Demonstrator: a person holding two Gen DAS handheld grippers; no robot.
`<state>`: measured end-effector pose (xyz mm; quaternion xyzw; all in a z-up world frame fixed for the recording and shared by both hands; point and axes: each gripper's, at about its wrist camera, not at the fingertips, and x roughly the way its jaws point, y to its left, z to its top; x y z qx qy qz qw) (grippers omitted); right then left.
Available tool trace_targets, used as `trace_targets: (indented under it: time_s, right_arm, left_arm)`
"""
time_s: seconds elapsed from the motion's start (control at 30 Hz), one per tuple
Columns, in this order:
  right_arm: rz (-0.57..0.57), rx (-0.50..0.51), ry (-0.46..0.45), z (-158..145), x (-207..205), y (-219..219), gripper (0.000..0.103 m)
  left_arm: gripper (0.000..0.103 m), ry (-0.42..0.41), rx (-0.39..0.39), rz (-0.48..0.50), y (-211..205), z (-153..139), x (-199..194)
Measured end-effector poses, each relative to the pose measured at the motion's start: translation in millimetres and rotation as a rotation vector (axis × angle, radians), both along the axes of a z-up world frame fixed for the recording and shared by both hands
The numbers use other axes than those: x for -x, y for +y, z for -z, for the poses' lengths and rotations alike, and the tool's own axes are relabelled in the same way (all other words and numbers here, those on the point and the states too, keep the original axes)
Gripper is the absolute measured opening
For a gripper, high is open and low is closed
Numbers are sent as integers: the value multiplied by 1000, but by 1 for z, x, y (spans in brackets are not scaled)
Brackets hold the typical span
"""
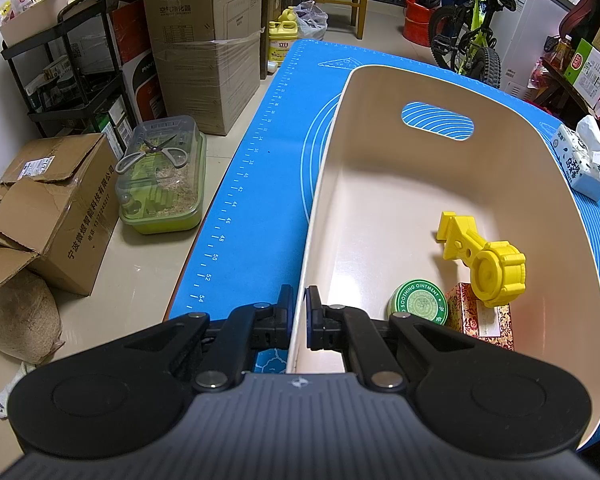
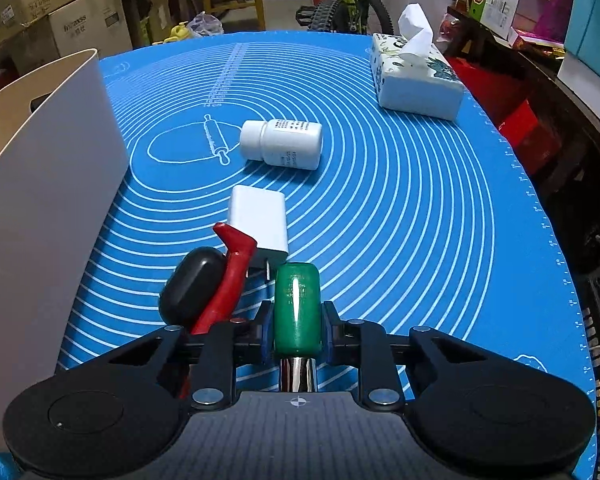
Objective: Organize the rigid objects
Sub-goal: 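Reach the right gripper to the green cylinder and grasp it, then carry the green-handled screwdriver into the beige bin and open the right gripper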
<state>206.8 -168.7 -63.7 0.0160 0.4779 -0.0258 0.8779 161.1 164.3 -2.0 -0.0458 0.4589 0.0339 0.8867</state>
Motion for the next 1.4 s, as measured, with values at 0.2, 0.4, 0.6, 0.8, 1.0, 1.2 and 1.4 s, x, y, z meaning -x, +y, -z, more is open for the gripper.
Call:
trace_targets:
  time_s: [0.2,0.4,0.6,0.8,1.0,1.2,1.4]
  right_arm:
    - [14,-5,-49,-11,7,-4,33]
    - [19,-2,-131,-37,14,-8,33]
    - [-16,-15,-243,-77,20,-2,33]
    - [-100,-44,-349,-117,22,26,33]
    - [-208,-93,-416,-146,15,71,33]
    - [-316,-96,-435,-151,6,122,33]
    - [-410,-80,-372,-136,2,168,33]
  left_arm:
    - [8,0,-1,0,0,0,-1]
    - [8,0,0,0,0,0,0]
    - [8,0,0,0,1,0,-1]
    - [8,0,-1,0,1,0,-1]
    - [8,0,1,0,1,0,-1]
    - [7,1,2,0,0,0,-1]
    - [7,1,2,0,0,0,-1]
